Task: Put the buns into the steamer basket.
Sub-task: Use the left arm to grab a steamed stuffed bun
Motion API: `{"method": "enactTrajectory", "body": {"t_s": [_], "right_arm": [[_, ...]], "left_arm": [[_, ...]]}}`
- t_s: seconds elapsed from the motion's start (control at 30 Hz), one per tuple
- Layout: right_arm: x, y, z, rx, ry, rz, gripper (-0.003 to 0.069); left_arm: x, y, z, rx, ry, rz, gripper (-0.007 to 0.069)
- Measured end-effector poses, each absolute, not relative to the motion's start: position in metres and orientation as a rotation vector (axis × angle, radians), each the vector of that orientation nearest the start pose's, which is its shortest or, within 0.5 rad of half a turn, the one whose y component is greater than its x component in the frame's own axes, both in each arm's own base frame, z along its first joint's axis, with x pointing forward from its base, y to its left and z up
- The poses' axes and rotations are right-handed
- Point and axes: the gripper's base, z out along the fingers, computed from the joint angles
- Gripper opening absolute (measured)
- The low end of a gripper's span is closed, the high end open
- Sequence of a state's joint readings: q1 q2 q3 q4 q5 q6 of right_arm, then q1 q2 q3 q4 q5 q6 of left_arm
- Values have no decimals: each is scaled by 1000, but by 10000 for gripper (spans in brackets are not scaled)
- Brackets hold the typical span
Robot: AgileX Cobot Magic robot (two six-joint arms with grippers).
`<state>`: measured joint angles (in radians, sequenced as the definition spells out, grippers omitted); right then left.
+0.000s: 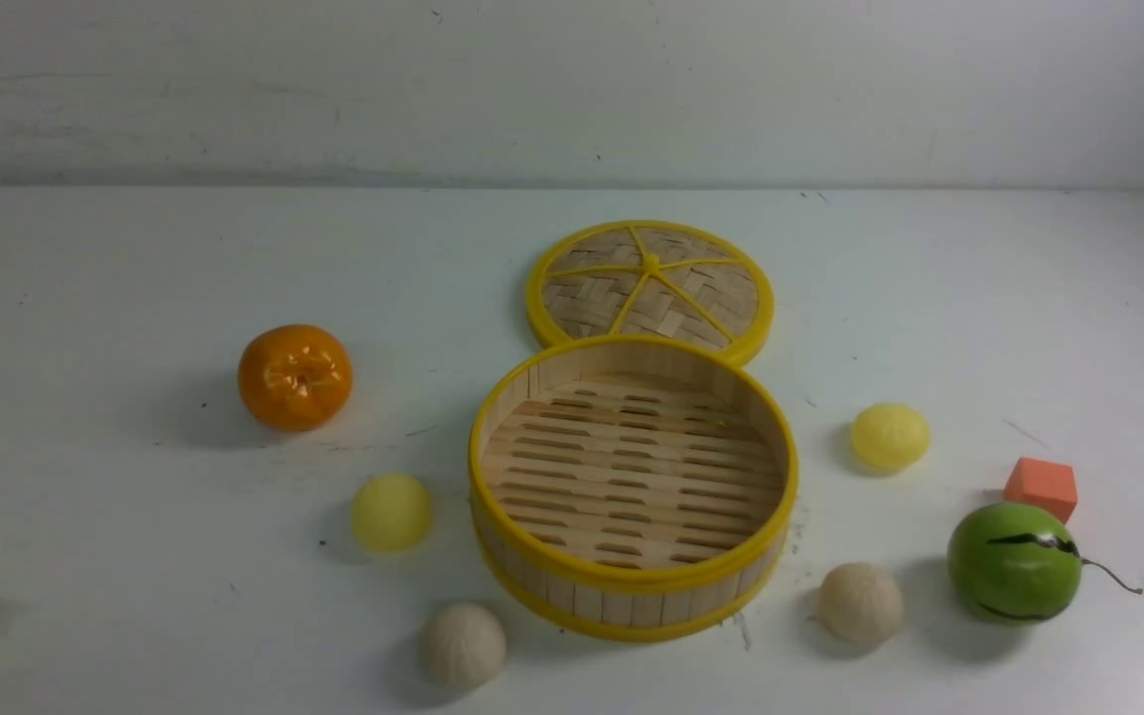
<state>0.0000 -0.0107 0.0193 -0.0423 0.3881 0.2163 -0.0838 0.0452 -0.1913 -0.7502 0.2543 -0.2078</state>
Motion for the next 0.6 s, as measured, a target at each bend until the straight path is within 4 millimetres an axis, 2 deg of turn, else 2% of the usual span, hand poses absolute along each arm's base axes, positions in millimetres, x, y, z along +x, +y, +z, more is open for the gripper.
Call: {"method": "enactTrajectory", "body": {"t_s": [0.03, 0.13, 0.2, 0.3, 0.43, 0.47, 0.5, 0.6], "right_arm": [[52, -1, 172, 177, 1873, 107, 241], [52, -1, 172, 177, 1873, 107, 241], [52, -1, 172, 177, 1873, 107, 241], [52, -1, 172, 177, 1873, 107, 241], [52, -1, 172, 177, 1873, 107, 241], [52, -1, 172, 177, 1873, 107, 241], [52, -1, 172, 177, 1873, 107, 241], [52, -1, 172, 177, 1873, 107, 241]], "left_arm": [[47, -21, 259, -527, 1528, -942, 185], [54, -34, 277, -445, 1809, -943, 185], [69, -42, 289, -359, 2077, -880, 185], [97, -43, 297, -283, 2294, -758, 167], [142, -43, 298, -198, 2443, -629, 52], [142, -43, 298, -189, 2443, -625, 52], [164, -45, 295, -127, 2493, -593, -13], [198, -51, 292, -52, 2553, -586, -13]]}}
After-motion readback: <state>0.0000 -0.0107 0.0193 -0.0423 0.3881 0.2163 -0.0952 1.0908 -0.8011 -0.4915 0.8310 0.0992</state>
